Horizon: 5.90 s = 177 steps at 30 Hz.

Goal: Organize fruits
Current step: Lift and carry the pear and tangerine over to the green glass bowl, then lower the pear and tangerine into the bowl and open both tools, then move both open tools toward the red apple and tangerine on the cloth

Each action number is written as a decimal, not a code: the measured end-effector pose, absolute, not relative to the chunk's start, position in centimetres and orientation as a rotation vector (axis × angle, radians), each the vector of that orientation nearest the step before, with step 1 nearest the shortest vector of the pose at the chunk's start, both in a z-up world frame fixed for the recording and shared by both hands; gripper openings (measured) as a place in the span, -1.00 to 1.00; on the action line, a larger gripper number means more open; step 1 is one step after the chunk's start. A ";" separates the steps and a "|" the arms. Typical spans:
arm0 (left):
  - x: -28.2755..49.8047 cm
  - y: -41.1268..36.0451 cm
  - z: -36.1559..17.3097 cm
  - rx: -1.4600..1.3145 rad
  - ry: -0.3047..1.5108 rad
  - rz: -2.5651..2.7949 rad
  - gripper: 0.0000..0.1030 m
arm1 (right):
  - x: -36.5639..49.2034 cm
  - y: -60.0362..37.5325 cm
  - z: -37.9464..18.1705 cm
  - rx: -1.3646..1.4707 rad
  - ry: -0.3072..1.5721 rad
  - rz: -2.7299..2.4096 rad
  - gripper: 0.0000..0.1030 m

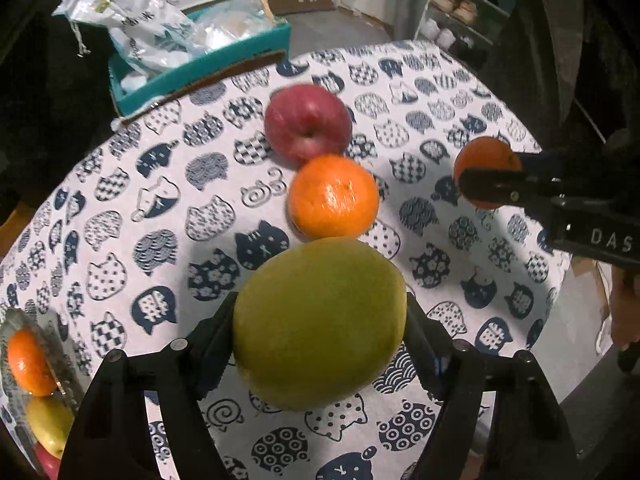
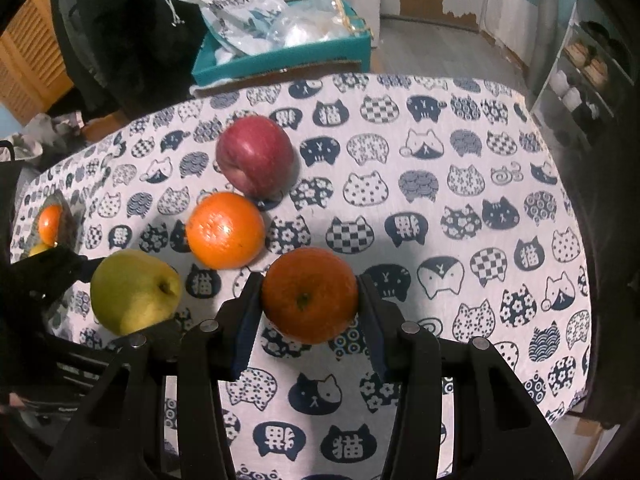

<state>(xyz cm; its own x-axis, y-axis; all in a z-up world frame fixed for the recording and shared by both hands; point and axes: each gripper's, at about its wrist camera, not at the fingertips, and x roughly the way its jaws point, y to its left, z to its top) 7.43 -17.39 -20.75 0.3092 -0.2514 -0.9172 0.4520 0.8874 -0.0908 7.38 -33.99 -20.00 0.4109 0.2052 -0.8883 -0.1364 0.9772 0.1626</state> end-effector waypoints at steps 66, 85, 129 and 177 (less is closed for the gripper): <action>2.2 2.3 -7.9 -0.023 0.875 -0.199 0.52 | 6.2 -14.8 -6.2 -0.039 0.854 0.545 -0.12; 0.4 13.0 -12.0 -0.116 0.947 0.005 0.52 | 7.3 -3.3 -9.2 -0.091 0.940 0.681 -0.12; -0.3 12.0 -19.0 -0.094 1.136 0.001 0.52 | 7.1 1.0 -20.3 -0.196 1.178 0.740 -0.08; 1.8 5.6 -10.0 -0.065 0.911 -0.059 0.60 | 5.2 -11.5 -6.3 -0.061 0.843 0.541 0.34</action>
<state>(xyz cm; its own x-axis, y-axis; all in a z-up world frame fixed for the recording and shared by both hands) 1.83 5.60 -9.99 0.6114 -0.0787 -0.7874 0.0236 0.9964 -0.0812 5.17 -11.54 -6.26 0.5394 0.4306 -0.7236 -0.4781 0.8640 0.1577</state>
